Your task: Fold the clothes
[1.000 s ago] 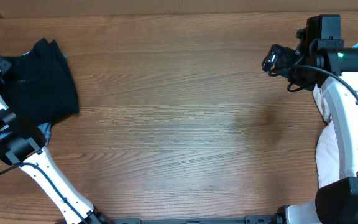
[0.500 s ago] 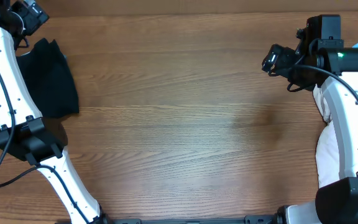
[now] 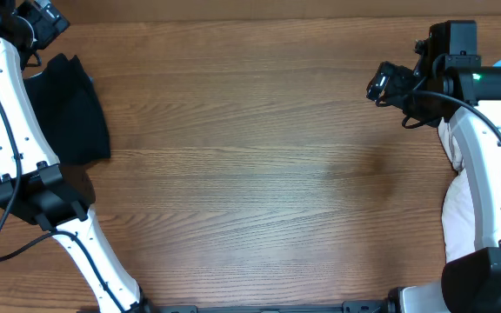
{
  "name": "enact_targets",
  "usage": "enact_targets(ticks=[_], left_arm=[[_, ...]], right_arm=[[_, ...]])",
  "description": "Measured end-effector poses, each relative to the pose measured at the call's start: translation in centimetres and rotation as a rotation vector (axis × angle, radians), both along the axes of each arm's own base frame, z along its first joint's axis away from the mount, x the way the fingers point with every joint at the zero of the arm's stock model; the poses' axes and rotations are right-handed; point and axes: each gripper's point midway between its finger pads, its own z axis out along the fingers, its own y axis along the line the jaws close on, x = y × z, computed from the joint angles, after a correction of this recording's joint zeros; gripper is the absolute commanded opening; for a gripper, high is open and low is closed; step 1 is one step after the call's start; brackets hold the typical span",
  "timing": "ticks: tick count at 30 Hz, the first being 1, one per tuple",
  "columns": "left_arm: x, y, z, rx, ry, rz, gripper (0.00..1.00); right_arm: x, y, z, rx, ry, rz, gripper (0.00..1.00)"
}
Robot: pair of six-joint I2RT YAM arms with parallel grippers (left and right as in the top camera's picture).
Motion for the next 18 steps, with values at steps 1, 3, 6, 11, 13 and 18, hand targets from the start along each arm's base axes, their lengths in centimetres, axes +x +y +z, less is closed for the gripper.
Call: enact_targets(ticks=[1,3,6,11,13,18], left_arm=[[0.0,0.0,0.0,0.000,0.000,0.000,1.00],[0.0,0.0,0.0,0.000,0.000,0.000,1.00],[0.0,0.0,0.0,0.000,0.001,0.000,1.00],[0.0,0.0,0.0,0.000,0.000,0.000,1.00],[0.0,0.0,0.0,0.000,0.000,0.000,1.00],[-0.1,0.0,0.0,-0.001,0.003,0.000,1.00]], right_arm=[[-0.1,0.0,0.2,0.000,-0.006,0.000,1.00],[-0.6,0.3,1.8,-0.002,-0.048,0.007,1.00],[-3.8,1.9,8.8,-0.002,-0.243,0.049,1.00],[-15.9,3.2,23.8,0.028,-0.771,0.112,1.00],[-21.5,3.2,26.7,0.045,-0.919,0.135,1.00],[-30.9,2.1,26.4,0.055,-1.031,0.139,1.00]])
